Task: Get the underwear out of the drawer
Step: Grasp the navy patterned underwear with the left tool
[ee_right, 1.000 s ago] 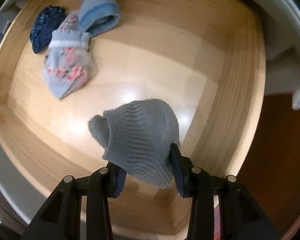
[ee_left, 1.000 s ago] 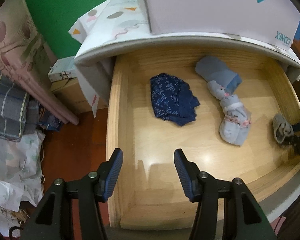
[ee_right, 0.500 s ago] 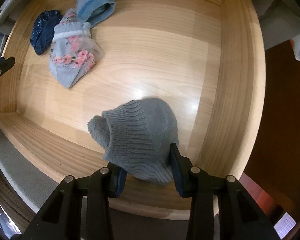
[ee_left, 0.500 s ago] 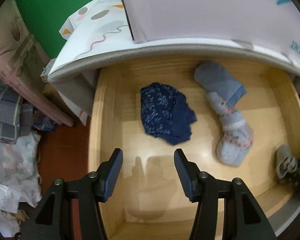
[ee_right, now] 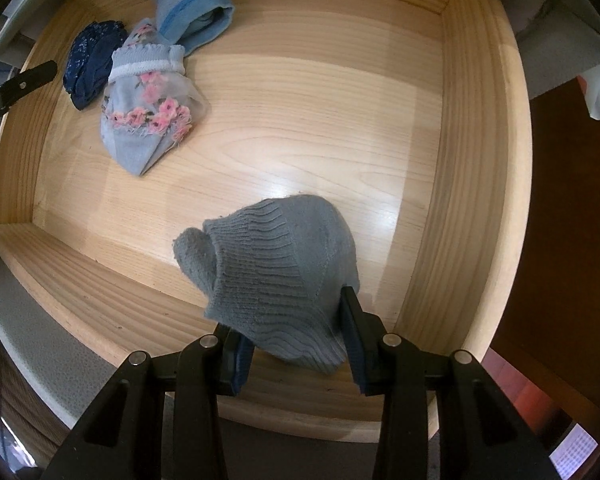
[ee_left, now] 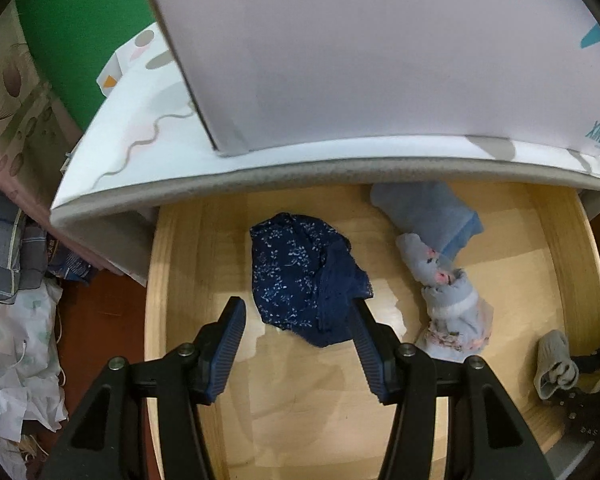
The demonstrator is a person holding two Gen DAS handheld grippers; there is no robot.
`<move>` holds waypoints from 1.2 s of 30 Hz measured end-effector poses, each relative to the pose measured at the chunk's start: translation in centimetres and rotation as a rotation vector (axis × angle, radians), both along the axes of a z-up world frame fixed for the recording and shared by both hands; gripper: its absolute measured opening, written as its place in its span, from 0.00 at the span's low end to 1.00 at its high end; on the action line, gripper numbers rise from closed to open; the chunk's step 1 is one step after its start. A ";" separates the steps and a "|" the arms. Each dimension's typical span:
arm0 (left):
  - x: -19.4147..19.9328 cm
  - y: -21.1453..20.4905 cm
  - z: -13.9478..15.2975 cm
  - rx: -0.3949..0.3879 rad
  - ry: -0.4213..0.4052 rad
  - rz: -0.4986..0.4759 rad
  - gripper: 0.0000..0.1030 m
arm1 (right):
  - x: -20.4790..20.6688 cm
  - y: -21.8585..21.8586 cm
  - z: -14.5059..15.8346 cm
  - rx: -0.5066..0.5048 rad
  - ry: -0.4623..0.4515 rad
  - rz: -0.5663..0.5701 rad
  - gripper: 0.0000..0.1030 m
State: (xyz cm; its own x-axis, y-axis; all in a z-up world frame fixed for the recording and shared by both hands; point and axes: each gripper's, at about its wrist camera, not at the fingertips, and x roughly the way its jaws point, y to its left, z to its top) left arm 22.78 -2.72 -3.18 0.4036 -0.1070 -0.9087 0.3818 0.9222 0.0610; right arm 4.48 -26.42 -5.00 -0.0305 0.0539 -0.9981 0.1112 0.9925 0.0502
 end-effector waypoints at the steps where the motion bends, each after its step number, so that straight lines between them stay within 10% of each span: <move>1: 0.3 0.0 -0.2 -0.005 0.017 -0.001 0.53 | 0.5 -0.4 -0.3 0.000 0.001 0.002 0.36; 29: 5.9 1.5 -4.5 -0.006 0.249 0.100 0.52 | 1.2 0.3 -1.1 -0.004 0.001 0.017 0.38; 36: 6.8 1.8 -5.1 0.012 0.271 0.110 0.16 | 1.2 0.4 -0.9 -0.006 -0.005 0.025 0.38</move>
State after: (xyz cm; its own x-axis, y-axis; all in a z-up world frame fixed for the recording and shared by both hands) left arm 29.59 -0.90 -8.31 0.1541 -0.0646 -0.9859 0.2837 0.9587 -0.0185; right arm 5.72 -25.97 -5.88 -0.0269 0.0473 -0.9985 0.0857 0.9953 0.0448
